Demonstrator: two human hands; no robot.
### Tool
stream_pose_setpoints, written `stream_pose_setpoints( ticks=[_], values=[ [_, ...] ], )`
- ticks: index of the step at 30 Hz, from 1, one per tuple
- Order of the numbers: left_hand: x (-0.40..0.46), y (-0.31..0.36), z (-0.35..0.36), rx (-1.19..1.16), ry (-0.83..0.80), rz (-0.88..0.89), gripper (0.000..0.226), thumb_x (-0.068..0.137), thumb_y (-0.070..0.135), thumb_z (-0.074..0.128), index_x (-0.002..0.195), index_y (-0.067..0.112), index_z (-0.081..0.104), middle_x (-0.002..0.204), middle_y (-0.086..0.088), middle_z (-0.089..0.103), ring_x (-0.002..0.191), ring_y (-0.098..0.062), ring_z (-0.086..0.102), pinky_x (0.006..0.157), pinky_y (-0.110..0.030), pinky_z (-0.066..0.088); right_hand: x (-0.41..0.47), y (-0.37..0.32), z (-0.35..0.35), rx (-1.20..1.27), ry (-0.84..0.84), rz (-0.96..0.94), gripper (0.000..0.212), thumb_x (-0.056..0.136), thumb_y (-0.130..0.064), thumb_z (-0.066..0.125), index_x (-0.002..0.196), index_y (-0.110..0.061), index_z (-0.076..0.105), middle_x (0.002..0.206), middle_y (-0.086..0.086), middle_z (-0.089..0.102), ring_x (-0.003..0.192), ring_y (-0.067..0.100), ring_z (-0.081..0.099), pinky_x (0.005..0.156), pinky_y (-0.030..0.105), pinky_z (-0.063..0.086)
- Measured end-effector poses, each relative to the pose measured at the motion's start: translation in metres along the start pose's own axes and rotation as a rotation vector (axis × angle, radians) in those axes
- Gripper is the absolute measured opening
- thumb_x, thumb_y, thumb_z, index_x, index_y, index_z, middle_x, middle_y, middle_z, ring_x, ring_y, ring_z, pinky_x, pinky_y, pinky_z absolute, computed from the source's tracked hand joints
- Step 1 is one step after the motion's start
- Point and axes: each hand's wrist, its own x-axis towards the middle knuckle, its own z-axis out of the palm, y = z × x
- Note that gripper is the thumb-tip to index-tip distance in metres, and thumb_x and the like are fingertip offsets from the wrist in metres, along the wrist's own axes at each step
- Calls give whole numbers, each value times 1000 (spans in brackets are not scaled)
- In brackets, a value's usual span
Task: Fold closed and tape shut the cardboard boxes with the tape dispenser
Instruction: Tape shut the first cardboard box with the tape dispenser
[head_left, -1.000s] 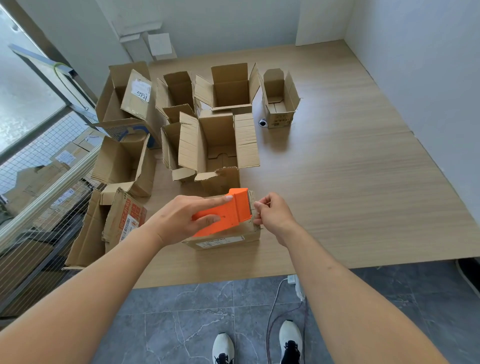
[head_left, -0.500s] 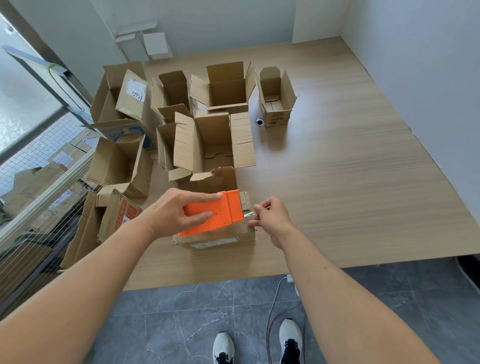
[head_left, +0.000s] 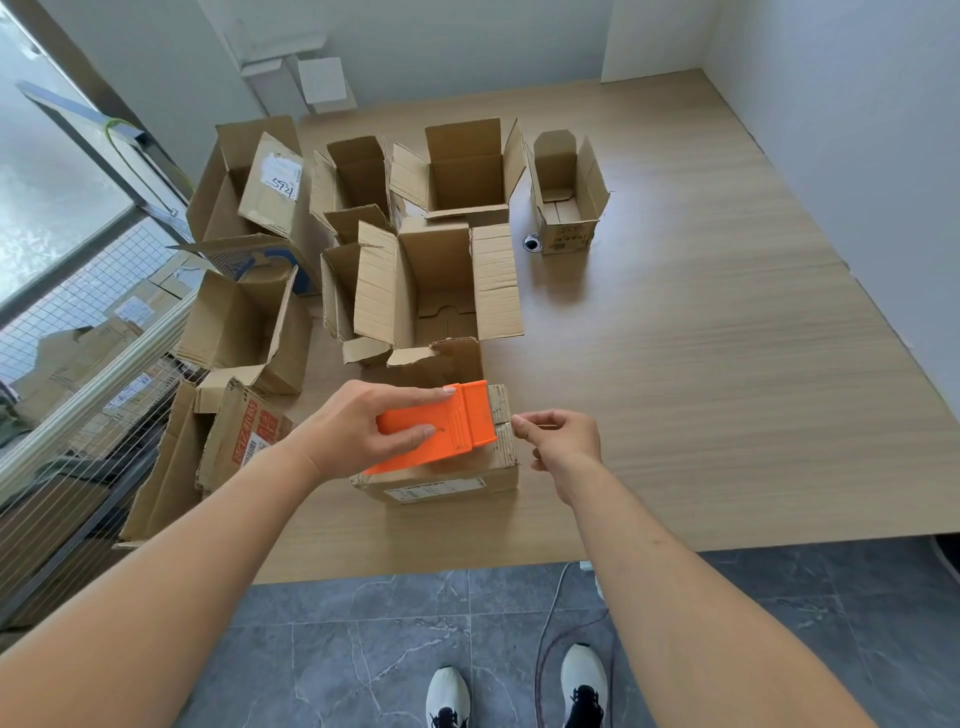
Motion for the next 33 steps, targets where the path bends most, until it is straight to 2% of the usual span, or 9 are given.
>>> stream_pose_setpoints(
  ticks=[5,9,10,12,14,16,19,24,33],
  values=[
    [1,-4,1,10,12,12,50,96,53,62,144,48,51,119,11,66,100,-7,64,77,-31,58,-1,10,6,257,95,201,39,61,-28,100,84,-15,72,81,0,74,67,15,62,59,27,55],
    [-2,-5,4,16,16,23,51,97,52,61,146,47,49,119,10,65,99,-8,65,75,-32,59,-7,13,15,324,37,129,10,80,-14,87,80,-16,78,70,-2,75,59,15,63,53,23,54],
    [-2,-6,4,12,22,23,50,97,52,62,146,47,50,118,10,66,97,-8,65,74,-32,59,-10,13,16,280,48,75,5,85,-18,83,81,-18,79,73,-3,77,64,17,67,57,25,56],
    [-1,-5,4,9,34,27,51,96,54,61,145,47,51,116,10,67,96,-9,66,73,-31,58,-14,14,20,58,100,-77,19,90,-40,74,83,-23,80,77,-10,76,75,13,70,68,29,57],
    [-1,-6,4,10,37,31,51,95,54,61,144,47,51,117,11,66,97,-7,65,74,-28,57,-23,14,25,-117,124,-194,31,89,-58,67,99,-31,79,92,-19,76,89,4,67,79,28,55],
    [-2,-5,5,12,40,33,50,96,52,62,144,47,52,117,12,66,98,-4,64,75,-25,57,-29,17,32,-133,93,-212,42,90,-58,66,123,-32,72,114,-19,72,105,3,64,93,29,53],
    [-3,-4,4,3,23,33,50,95,50,63,144,45,52,120,13,64,101,0,63,76,-19,56,-31,16,41,20,80,-120,45,92,-54,69,130,-30,69,123,-16,71,111,3,65,102,31,52],
    [-3,-5,0,-6,-25,30,51,95,51,63,145,46,51,119,19,60,102,-1,63,74,-17,56,-31,13,49,131,125,-75,41,90,-43,76,128,-27,72,118,-12,74,109,6,67,99,30,55],
    [-3,-7,-23,-41,-137,-31,47,91,57,64,136,62,52,126,24,57,102,0,61,76,-17,55,-32,10,53,122,232,-81,26,90,-28,78,115,-22,78,99,-13,76,94,2,69,89,24,58]
  ],
)
